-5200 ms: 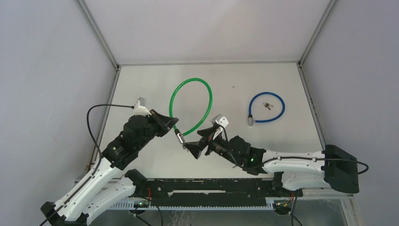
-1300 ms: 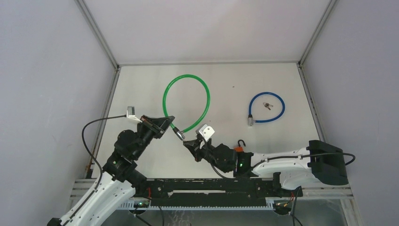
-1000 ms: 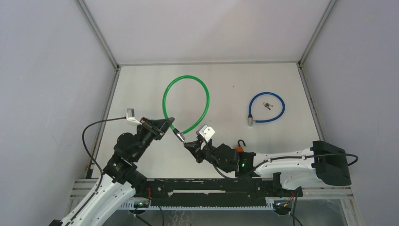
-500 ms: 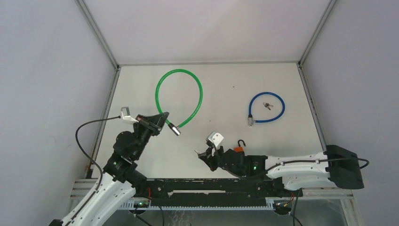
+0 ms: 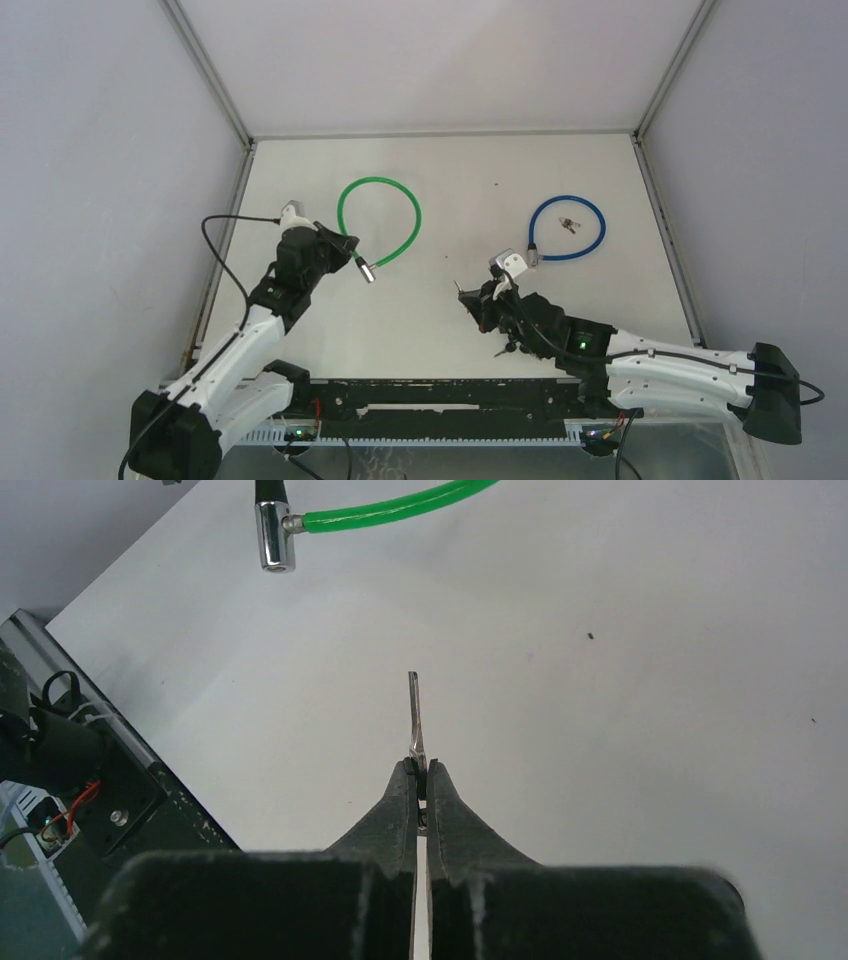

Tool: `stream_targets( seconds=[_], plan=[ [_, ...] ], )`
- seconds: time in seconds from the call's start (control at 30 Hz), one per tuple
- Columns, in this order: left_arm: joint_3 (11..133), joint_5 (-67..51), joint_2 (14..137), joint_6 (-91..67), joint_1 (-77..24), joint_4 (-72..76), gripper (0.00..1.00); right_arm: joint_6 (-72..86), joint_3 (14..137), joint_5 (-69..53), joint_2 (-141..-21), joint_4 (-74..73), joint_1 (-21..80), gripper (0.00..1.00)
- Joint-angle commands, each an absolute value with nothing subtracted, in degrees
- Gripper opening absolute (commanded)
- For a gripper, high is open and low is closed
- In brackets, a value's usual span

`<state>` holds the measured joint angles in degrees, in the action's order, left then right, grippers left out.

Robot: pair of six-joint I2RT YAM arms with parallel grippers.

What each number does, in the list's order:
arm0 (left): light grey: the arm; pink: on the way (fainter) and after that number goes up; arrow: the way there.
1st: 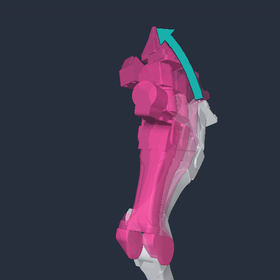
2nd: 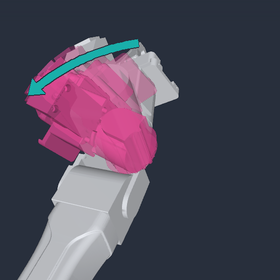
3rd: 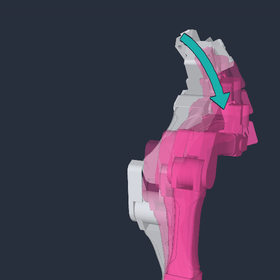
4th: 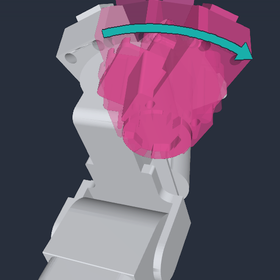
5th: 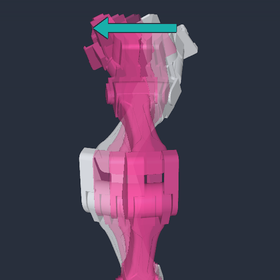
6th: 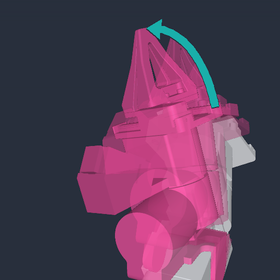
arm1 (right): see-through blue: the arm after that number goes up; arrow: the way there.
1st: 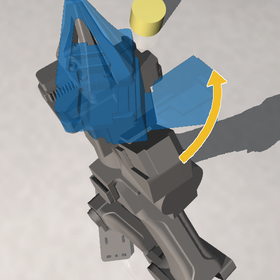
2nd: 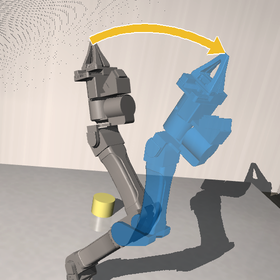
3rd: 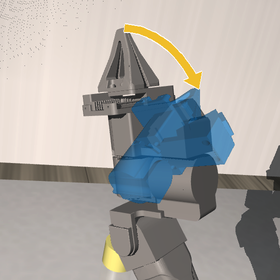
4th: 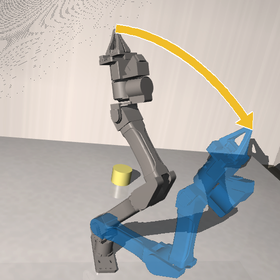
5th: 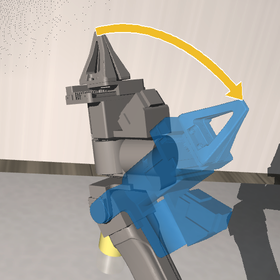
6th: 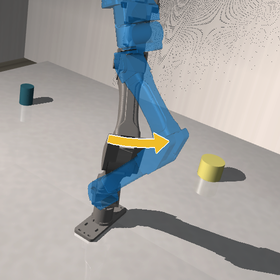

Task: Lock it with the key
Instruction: Place the lock at the center of the board.

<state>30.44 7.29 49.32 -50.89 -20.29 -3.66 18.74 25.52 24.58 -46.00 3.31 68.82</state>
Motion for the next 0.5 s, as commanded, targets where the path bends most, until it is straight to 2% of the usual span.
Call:
stream_targets(
  seconds=[0.0,0.23,0.47],
  plan=[
    [36.74,1.25,54.85,-48.25,-17.57,2.56,0.0,18.79,25.58,25.51,-44.52,1.2,68.07,0.0],
    [42.51,-0.75,69.22,-46.65,-15.2,1.88,0.0,20.1,25.66,24.69,-44.67,1.86,66.61,0.0],
    [49.35,1.98,82.57,-46.21,-15.12,0.35,0.0,20.57,26.4,24.4,-44.76,2.05,65.7,0.0]
  ],
)
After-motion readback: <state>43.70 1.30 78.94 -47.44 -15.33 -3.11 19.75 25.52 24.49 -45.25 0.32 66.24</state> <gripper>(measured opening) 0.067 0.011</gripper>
